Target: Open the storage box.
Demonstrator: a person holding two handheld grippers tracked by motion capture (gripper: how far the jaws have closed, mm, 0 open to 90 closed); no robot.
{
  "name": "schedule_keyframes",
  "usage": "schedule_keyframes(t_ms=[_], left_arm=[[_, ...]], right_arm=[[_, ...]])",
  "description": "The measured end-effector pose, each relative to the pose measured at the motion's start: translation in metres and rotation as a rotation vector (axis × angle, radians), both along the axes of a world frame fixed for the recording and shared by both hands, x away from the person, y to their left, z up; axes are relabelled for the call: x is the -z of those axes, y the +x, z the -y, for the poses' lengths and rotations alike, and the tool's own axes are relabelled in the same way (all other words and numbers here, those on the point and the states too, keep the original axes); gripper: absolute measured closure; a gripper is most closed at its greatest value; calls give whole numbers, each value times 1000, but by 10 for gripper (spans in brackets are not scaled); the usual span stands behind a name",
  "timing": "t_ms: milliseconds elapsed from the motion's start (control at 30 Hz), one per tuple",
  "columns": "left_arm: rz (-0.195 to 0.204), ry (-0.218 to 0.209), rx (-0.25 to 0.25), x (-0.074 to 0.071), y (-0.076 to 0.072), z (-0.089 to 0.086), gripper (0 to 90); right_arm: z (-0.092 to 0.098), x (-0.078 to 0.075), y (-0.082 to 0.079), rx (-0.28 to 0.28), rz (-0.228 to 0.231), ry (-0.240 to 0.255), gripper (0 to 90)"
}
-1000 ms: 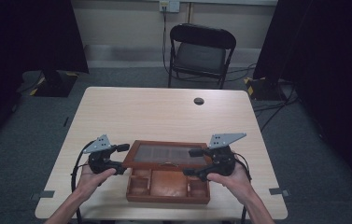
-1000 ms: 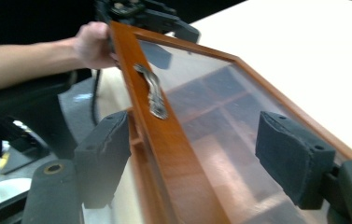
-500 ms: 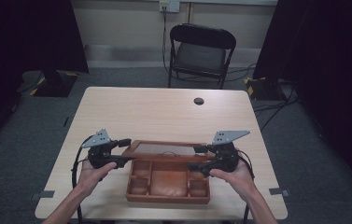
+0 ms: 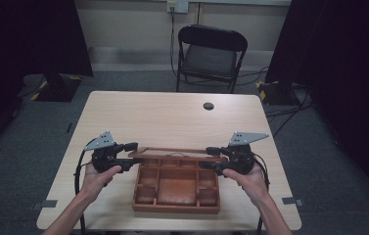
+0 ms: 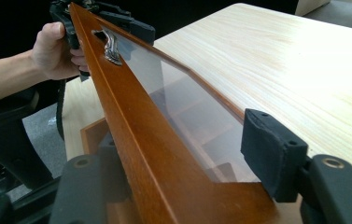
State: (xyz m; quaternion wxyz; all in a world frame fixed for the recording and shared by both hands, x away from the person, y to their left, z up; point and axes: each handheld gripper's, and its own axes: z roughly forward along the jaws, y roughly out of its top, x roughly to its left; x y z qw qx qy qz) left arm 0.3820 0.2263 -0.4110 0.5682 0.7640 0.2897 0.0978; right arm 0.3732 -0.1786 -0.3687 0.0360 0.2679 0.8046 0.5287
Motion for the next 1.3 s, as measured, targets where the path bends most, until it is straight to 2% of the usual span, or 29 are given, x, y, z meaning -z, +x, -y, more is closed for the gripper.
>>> schedule_keyframes(t_ms=[300, 400, 533, 633, 800, 933, 1100, 1300], left_arm=[[-5, -25, -16, 0, 7, 2, 375], [-4, -27, -17, -1, 8, 3, 399], [0, -19, -22, -4, 12, 6, 420], [-3, -10, -26, -5, 14, 8, 421], [4, -14, -28, -5, 17, 7, 431], [-8, -37, -27, -5, 20, 7, 439], [-10, -35, -25, -5, 26, 8, 444], [-18, -33, -24, -3, 32, 13, 433]], right_arm=[[2, -3, 9, 30, 12, -6, 415], [5, -2, 13, 40, 4, -3, 429], [8, -1, 16, 54, 18, 20, 466], [5, -1, 19, 43, 24, 12, 494], [4, 0, 22, 52, 19, 25, 484], [5, 1, 25, 76, 16, 23, 467], [7, 5, 32, 112, 7, 6, 441], [8, 7, 36, 119, 4, 35, 447]])
